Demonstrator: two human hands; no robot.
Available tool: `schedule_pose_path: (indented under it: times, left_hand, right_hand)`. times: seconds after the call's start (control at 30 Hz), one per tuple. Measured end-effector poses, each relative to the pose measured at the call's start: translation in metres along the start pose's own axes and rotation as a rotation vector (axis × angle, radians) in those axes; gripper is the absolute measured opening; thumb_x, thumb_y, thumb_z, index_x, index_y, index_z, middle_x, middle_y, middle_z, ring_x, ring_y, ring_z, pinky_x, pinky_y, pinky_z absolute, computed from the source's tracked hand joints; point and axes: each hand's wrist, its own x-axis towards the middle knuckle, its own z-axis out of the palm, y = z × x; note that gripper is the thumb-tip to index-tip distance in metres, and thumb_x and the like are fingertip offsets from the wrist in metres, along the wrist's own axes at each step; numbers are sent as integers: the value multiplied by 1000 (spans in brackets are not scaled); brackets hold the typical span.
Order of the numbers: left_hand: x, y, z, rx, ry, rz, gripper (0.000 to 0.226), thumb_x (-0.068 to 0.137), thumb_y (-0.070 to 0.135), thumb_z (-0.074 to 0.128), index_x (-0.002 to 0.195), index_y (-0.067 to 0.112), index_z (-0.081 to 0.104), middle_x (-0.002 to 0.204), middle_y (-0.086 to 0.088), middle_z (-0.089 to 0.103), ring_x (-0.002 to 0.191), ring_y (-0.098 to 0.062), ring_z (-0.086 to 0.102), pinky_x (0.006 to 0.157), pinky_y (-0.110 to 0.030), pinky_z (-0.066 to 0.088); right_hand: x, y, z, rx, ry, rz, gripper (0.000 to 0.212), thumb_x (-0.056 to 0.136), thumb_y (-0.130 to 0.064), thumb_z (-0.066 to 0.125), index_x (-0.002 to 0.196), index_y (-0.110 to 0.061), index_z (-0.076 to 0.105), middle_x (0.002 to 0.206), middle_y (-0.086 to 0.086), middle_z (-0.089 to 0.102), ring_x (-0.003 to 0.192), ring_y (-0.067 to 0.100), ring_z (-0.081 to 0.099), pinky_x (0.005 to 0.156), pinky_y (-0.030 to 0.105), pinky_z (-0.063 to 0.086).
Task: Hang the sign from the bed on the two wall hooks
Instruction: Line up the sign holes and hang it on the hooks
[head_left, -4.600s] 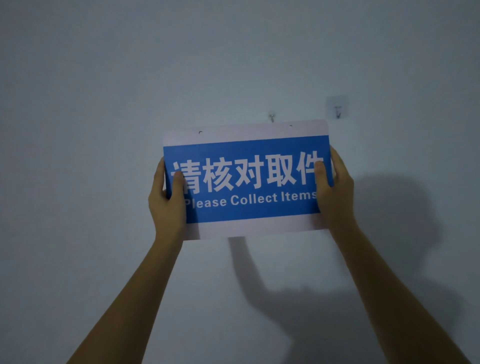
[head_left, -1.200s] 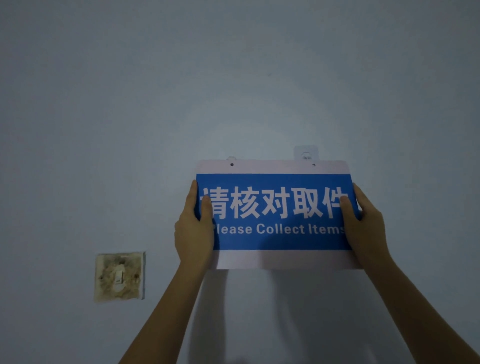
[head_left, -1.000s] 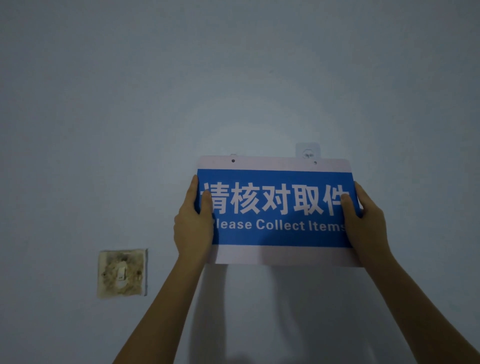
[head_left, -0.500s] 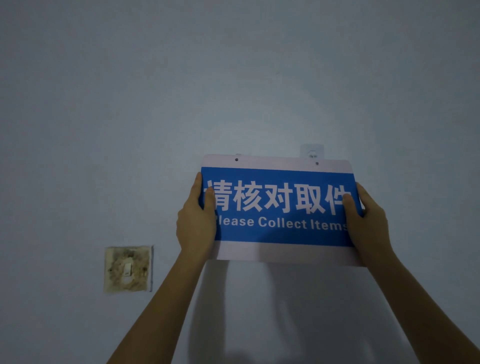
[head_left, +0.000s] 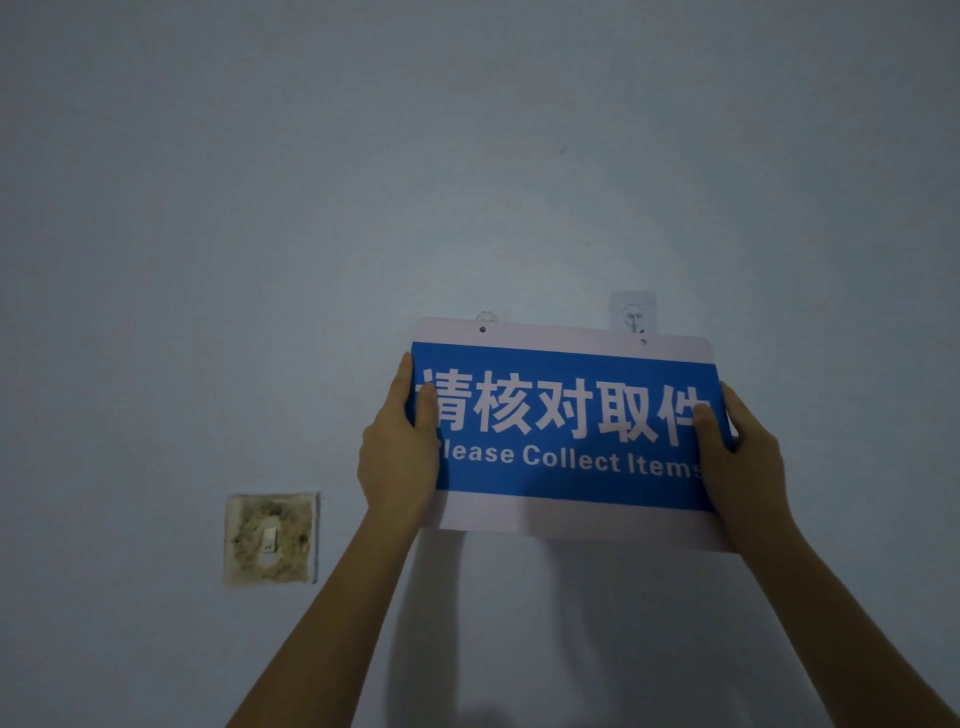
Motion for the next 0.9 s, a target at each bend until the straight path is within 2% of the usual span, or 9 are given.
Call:
schedule_pose_path:
  times: [0.07, 0.17, 0.27, 0.47, 0.53, 0.63, 0.77, 0.9]
  left_hand:
    - [1, 0, -2, -1, 6, -1, 49, 97, 38, 35, 145, 34, 27, 99, 6, 57, 73, -5, 52, 67, -25, 41]
    - [-1, 0, -4, -15, 12, -11, 48, 98, 37, 35, 145, 34, 28, 95, 7, 54, 73, -7, 52, 70, -25, 41]
    - [-8, 2, -4, -23, 4, -20, 48, 98, 36, 37, 144, 35, 29, 94, 9, 51, 65, 7, 44, 58, -17, 36]
    - [-10, 11, -4, -35, -25, -3, 48, 98, 36, 37, 145, 34, 29, 111, 4, 60, 66, 10, 42, 69, -21, 37]
    - [-5, 16, -6, -14, -15, 14, 48, 98, 36, 36, 145, 34, 29, 117, 0, 62, 71, 2, 49, 74, -24, 38]
    - [5, 19, -6, 37, -12, 0, 48, 98, 36, 35, 145, 32, 28, 127, -4, 60, 95, -16, 57, 78, -28, 38]
    - [6, 17, -4, 90, -23, -22, 48, 98, 38, 34, 145, 34, 27, 121, -6, 63, 90, -16, 55, 74, -29, 39]
    - [9, 18, -4, 110, -28, -7, 48, 98, 39, 34, 145, 36, 27, 118, -7, 64, 92, -20, 59, 74, -29, 40]
  right_hand:
    - [1, -5, 0, 1, -3, -6, 37, 98, -28, 40, 133, -22, 50, 98, 3, 66, 73, 2, 60, 58, 18, 44]
    - [2, -9, 0, -23, -6, -13, 37, 98, -29, 40, 133, -22, 50, 98, 3, 66, 72, 7, 62, 57, 18, 44]
    - [-3, -6, -5, -50, 3, -10, 38, 98, -31, 40, 134, -24, 49, 100, 3, 66, 76, 16, 63, 60, 19, 45]
    - [-6, -7, -17, -57, 2, -8, 35, 98, -30, 41, 131, -24, 51, 96, 3, 65, 73, 9, 61, 59, 21, 45]
    - [0, -14, -17, -54, 1, -19, 32, 98, -28, 40, 127, -23, 53, 92, 3, 65, 72, 7, 61, 59, 22, 45]
    - [9, -21, -12, -67, -15, -13, 29, 98, -24, 39, 121, -22, 56, 88, 1, 62, 71, 5, 59, 58, 21, 43]
    - [6, -12, -8, -69, -38, 23, 31, 98, -25, 39, 124, -23, 56, 93, 5, 65, 74, 14, 62, 60, 24, 45]
    - [1, -7, -5, -53, -37, 47, 32, 98, -25, 40, 127, -22, 55, 93, 6, 63, 70, 8, 58, 68, 28, 43]
